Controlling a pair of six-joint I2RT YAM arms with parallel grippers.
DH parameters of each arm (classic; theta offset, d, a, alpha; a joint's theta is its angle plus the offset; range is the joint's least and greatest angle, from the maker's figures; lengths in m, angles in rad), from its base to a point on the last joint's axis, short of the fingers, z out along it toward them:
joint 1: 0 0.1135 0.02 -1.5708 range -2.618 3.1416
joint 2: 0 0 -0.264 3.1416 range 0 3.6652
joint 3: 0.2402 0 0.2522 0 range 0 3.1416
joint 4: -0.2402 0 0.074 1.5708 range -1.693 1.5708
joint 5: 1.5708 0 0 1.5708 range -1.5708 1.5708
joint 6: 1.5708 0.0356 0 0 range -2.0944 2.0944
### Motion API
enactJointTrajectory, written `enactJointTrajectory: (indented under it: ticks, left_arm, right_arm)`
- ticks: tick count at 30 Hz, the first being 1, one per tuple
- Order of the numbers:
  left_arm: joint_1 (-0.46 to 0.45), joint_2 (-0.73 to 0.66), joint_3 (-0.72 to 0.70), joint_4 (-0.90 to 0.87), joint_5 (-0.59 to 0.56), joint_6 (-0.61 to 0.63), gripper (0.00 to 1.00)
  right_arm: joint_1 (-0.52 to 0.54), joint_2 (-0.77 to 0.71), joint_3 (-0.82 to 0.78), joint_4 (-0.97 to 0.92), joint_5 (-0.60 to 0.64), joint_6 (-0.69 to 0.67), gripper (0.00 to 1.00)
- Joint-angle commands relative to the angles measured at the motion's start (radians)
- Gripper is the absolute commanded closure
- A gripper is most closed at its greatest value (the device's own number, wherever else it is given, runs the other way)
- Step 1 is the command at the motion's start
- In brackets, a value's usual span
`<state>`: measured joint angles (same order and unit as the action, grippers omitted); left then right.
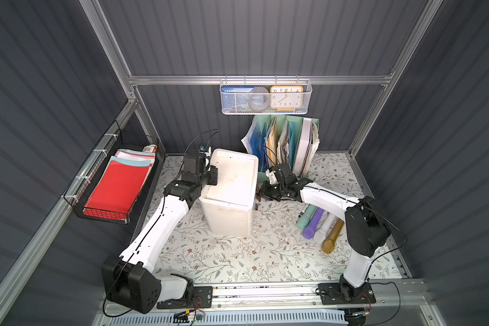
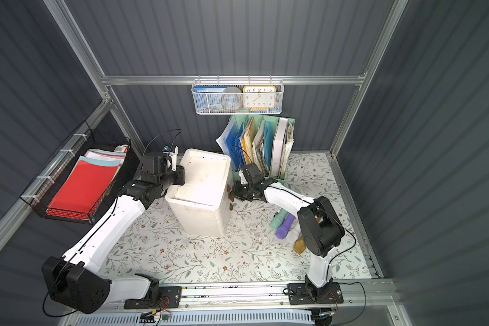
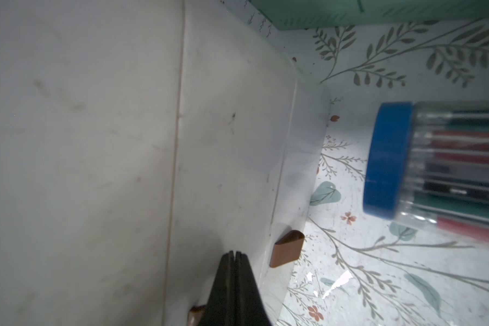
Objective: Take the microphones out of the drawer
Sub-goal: Close the drawer in the storage box, then open the drawer in the storage box.
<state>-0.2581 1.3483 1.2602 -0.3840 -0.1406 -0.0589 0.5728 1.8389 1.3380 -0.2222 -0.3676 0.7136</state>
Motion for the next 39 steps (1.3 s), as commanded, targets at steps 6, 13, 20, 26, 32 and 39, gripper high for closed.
enactJointTrajectory:
  ticks: [6, 13, 20, 26, 32, 39]
  left_arm:
    - [-0.004, 0.074, -0.076, -0.138, 0.050, -0.015, 0.99]
    - [-0.004, 0.072, -0.077, -0.138, 0.050, -0.015, 0.99]
    - [-0.004, 0.071, -0.077, -0.138, 0.048, -0.015, 0.98]
    - [-0.004, 0.069, -0.076, -0.138, 0.048, -0.015, 0.98]
    - [-0.004, 0.063, -0.077, -0.138, 0.048, -0.013, 0.98]
    - [-0.004, 0.061, -0.078, -0.138, 0.050, -0.013, 0.98]
  right_arm:
    - [0.021, -0.068, 0.028, -0.136, 0.109, -0.081, 0.85]
    - [0.015, -0.119, -0.080, -0.117, 0.150, -0.028, 0.74]
    - [0.013, -0.157, -0.269, 0.113, 0.148, 0.172, 0.61]
    - [0.013, -0.100, -0.362, 0.340, 0.092, 0.312, 0.58]
    - [0.012, -0.024, -0.444, 0.631, 0.070, 0.461, 0.55]
    - [0.017, 0.034, -0.494, 0.831, 0.095, 0.593, 0.51]
